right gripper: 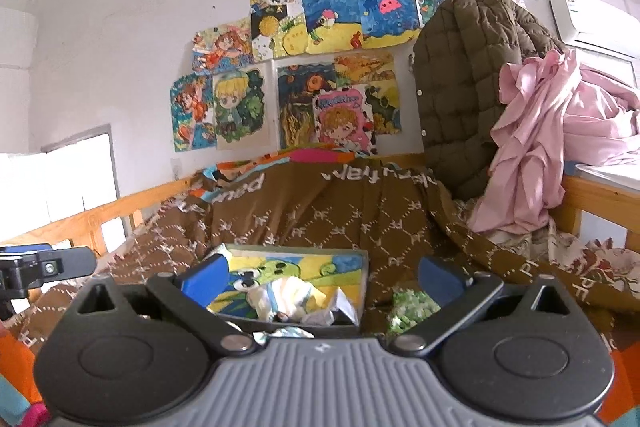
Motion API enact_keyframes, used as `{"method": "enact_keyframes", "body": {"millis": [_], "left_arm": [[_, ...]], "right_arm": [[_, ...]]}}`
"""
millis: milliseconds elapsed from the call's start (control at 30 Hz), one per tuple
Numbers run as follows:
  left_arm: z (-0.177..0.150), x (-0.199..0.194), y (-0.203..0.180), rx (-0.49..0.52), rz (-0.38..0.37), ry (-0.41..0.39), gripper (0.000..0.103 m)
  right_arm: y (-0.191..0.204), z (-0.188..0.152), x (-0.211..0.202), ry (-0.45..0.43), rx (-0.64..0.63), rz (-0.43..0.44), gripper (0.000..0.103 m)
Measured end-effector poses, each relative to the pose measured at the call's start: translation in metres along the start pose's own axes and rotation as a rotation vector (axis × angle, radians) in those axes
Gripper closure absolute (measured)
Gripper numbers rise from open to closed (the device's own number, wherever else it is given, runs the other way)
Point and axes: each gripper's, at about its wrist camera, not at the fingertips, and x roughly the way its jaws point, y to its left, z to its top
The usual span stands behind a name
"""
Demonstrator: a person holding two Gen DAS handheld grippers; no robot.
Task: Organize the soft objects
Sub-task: 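Raise both open tools from the tray and move back over the pile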
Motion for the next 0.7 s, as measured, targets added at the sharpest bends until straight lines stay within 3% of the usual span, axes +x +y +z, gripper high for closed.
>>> {"method": "enact_keyframes", "body": {"millis": [300,433,700], "left_arm": [[-0.017,0.016,0.022,0.011,-0.063,0.14,0.001],[-0.031,0.025,0.024,0.061,-0.087,0.169,0.001],[-0.056,0.046,0.03,0.053,-0.142,0.281,0.001]], "right_arm": [[0.011,-0.017,0.005,0.061,-0.091,-0.016,0.0],[0.017,-0.026,0.016,0.122,-0.131,0.002,0.0],[0.03,-0.046,0.037,0.271,-0.204,0.039,0.0]]}}
